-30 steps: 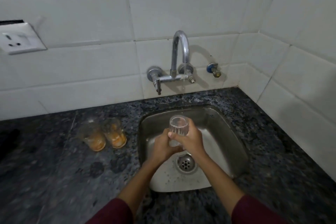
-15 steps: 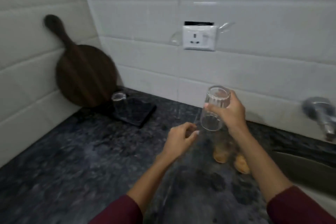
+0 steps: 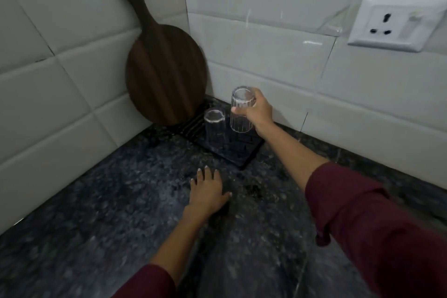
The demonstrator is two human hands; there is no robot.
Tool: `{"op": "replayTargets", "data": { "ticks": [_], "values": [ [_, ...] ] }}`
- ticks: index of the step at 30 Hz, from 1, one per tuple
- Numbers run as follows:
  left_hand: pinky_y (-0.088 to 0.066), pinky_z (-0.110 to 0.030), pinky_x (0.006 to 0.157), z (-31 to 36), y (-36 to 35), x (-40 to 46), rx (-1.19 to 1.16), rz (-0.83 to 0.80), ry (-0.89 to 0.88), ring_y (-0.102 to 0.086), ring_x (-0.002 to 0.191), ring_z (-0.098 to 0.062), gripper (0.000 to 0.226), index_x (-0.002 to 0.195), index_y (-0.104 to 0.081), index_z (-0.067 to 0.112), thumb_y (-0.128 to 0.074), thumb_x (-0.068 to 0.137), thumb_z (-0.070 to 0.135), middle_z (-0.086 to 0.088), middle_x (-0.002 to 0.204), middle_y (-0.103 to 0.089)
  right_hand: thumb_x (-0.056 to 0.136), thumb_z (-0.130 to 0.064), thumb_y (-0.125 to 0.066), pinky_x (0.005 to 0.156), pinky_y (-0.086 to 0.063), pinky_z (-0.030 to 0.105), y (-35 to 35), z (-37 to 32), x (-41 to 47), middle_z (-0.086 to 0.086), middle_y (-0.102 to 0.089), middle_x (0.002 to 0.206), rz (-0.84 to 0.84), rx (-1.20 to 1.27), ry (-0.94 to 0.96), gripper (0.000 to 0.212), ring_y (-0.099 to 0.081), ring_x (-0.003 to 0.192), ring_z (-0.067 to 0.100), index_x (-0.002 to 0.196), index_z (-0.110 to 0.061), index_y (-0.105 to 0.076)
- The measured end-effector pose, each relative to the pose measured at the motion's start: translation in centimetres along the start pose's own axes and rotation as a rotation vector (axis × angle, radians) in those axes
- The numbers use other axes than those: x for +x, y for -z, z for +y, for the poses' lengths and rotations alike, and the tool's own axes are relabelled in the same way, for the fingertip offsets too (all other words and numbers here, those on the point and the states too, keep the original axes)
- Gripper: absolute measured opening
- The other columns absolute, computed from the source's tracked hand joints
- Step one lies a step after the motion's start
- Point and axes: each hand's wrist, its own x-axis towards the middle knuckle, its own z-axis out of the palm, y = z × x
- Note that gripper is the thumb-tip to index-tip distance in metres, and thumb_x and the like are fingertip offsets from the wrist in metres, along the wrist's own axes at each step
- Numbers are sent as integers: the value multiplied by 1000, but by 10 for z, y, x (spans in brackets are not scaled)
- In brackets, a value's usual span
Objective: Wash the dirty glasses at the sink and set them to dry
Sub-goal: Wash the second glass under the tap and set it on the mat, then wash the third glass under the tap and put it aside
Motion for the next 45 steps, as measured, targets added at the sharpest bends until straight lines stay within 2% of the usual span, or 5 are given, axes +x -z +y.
{"op": "replayTargets", "data": {
  "ticks": [18, 25, 34, 42, 45],
  "values": [
    [-14, -58, 116, -5, -2, 20, 80, -116, -6, 7, 145, -44, 90, 152, 0, 5, -48, 92, 54, -23, 158, 11, 72, 3, -73, 83, -42, 27, -32, 18, 48, 9, -56, 129, -206, 49, -89, 73, -51, 116, 23, 134, -17, -41],
    [-26, -53, 113, 7, 7, 13, 44, -95, -5, -13, 144, -43, 82, 149, -18, 3, -53, 91, 50, -24, 156, -14, 79, -3, -69, 110, -29, 35, -9, 16, 33, 10, -26, 154, -284, 61, -138, 89, -28, 140, 25, 148, -14, -14],
    [-34, -23, 101, 130, 7, -46, -394, 141, -632, -46, 130, -21, 57, 139, -44, 10, -59, 91, 36, -8, 143, -48, 85, -1, -61, 104, -38, 30, 151, 16, -131, 11, -51, 134, -107, 336, -78, 52, -49, 124, 19, 133, -8, -43],
    [-36, -14, 97, 221, -57, -98, -636, -114, -753, -46, 124, -7, 81, 141, -40, 15, -82, 72, 24, 4, 136, -48, 86, 2, -56, 93, -48, 23, 296, 48, -269, 9, -60, 121, 197, 423, -99, 36, -57, 115, 18, 119, -11, -54],
    [-43, -28, 96, 247, -82, -112, -665, 102, -692, -53, 118, -18, 80, 134, -47, 11, -84, 67, 34, -5, 130, -56, 87, 2, -55, 91, -48, 25, 331, 69, -301, 12, -62, 119, 309, 447, -150, 31, -58, 114, 23, 116, -10, -56]
  ]
}}
